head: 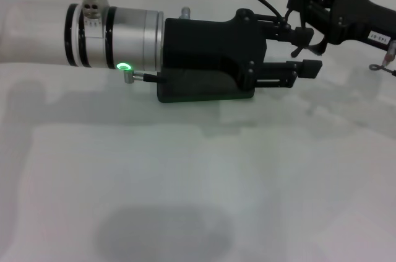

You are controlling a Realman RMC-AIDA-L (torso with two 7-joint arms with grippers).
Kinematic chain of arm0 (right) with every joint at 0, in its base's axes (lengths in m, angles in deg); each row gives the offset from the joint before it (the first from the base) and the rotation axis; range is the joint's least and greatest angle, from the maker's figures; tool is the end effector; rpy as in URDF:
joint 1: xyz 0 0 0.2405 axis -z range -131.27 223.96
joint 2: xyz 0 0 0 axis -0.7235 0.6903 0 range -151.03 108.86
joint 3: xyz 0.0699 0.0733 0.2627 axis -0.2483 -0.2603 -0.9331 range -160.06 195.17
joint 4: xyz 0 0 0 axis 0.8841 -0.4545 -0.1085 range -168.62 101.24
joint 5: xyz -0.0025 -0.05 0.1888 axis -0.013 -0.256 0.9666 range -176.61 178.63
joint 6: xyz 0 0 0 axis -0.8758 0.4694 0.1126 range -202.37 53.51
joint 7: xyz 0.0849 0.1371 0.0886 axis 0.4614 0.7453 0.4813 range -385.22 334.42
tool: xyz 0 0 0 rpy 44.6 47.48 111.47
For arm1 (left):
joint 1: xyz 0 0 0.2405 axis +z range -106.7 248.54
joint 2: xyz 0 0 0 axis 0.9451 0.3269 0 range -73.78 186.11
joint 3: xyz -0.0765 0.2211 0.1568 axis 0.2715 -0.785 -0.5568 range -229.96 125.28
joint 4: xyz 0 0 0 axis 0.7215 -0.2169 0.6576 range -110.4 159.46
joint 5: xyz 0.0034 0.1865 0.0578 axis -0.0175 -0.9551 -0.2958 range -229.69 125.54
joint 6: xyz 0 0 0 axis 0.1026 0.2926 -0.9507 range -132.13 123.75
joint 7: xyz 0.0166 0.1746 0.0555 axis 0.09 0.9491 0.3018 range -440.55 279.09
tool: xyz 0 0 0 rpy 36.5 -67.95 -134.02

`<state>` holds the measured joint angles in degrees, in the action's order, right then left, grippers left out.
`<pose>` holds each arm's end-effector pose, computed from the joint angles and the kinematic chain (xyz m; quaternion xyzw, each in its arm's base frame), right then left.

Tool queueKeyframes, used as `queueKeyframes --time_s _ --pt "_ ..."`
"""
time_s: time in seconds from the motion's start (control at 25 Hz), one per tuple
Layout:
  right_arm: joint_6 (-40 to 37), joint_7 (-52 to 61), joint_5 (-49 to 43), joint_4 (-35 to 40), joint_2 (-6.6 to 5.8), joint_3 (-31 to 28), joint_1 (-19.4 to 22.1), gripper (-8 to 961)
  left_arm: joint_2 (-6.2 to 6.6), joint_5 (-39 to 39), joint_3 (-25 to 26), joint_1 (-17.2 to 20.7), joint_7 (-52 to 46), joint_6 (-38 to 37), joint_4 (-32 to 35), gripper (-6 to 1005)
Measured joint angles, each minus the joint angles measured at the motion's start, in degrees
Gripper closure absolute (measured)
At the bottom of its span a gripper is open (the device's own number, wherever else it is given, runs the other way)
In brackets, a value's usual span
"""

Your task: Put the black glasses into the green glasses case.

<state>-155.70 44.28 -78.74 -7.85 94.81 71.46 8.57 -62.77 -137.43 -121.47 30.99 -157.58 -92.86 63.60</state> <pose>0.1816 0.4034 -0.0271 -0.8849 0.1552 0.3974 0.1871 -0.1170 0.3505 -0.0733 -0.9413 -0.0347 -0.3356 0.0028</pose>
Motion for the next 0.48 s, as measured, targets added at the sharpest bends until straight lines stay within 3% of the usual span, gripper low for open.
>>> queueKeyframes --time_s 0.48 --pt "-2.3 0.2 0.3 0.0 0.04 2.7 0.0 840 0.59 -0.3 0.1 -0.1 0.1 0.0 0.2 463"
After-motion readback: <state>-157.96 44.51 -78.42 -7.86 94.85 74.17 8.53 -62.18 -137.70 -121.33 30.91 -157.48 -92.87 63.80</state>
